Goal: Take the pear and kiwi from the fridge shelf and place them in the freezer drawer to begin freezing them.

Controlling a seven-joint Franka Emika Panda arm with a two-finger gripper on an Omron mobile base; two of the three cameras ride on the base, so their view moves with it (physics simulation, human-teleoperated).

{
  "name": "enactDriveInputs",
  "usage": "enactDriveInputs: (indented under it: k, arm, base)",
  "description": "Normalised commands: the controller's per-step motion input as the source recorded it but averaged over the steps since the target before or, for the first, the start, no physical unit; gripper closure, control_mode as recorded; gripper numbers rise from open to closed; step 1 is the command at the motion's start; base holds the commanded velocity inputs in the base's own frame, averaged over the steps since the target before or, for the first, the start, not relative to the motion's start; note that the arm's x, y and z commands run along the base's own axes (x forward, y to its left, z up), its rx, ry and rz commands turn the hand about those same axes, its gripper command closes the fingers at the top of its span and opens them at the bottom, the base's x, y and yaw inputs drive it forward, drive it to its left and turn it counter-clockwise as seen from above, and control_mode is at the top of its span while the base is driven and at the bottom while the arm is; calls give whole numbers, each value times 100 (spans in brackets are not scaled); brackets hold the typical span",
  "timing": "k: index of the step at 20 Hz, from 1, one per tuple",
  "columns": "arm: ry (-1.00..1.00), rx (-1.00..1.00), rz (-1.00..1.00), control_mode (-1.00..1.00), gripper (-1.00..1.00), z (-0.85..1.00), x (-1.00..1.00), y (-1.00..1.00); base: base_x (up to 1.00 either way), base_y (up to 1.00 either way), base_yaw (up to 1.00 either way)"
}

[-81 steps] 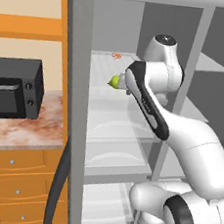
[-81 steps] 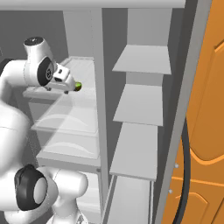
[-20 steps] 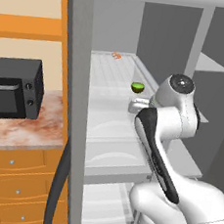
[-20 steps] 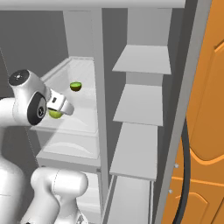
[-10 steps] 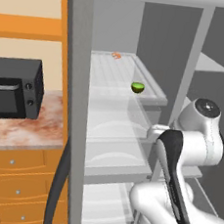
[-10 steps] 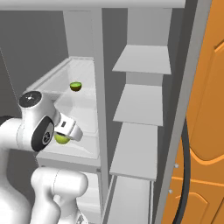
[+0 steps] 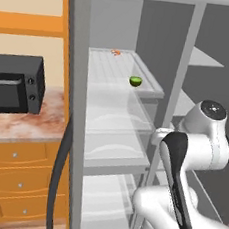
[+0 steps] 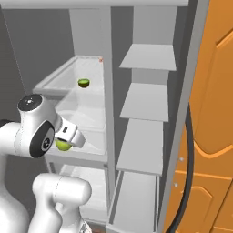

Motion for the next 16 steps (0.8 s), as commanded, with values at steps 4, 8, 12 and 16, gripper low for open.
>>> enactDriveInputs:
  k: [4, 8, 12, 16]
  arm:
    - [0, 0, 0, 100, 100, 0, 0, 0]
    - [0, 0, 0, 100, 100, 0, 0, 0]
    - [0, 0, 0, 100, 100, 0, 0, 0]
    - [0, 0, 0, -100, 100, 0, 0, 0]
  base:
    - [-77, 0, -14]
    - [-64, -10, -25]
    - [-47, -16, -21]
    - [0, -2, -2]
